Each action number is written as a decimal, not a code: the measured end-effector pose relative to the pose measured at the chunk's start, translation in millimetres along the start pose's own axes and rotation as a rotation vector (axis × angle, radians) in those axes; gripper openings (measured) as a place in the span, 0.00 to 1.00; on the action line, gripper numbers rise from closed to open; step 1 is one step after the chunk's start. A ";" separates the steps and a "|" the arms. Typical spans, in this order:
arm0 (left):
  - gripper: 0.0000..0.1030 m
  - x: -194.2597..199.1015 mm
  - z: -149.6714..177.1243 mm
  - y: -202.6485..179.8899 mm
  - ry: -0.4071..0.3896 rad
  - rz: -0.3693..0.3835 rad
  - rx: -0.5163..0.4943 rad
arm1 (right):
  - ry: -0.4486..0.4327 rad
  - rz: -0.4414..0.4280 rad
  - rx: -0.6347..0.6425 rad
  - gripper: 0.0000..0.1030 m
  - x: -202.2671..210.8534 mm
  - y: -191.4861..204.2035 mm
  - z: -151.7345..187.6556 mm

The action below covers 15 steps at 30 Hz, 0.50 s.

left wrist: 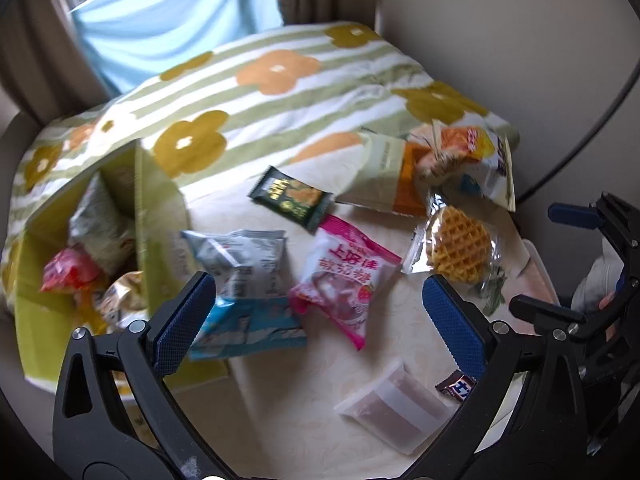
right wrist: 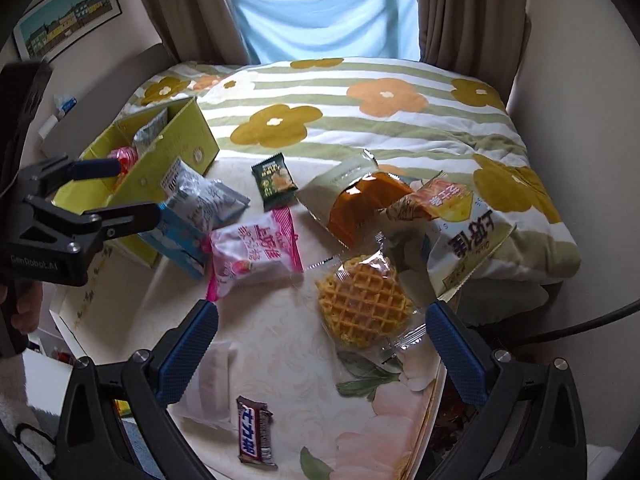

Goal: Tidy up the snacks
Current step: 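Withdraw both grippers from the box toward the remaining snacks, then grasp the pink Oishi candy bag with the left gripper while the right grasps the wrapped waffle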

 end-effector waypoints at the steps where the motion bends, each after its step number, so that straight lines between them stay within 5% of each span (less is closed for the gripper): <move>1: 1.00 -10.4 -1.8 -5.2 0.023 0.014 -0.026 | 0.004 0.003 0.010 1.00 -3.8 0.2 1.1; 15: 1.00 -121.3 1.2 -28.1 0.272 0.064 -0.241 | 0.097 -0.003 0.044 1.00 -63.3 -13.1 15.1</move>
Point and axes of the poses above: each gripper's, at about its wrist camera, not at the fingertips, and x roughly against the way its jaws point, y to its left, z to its underside, the point moved 2 cm from there along -x, roughly the way its jaws point, and after that the axes turned 3 degrees about -y, right-handed, at the moved point
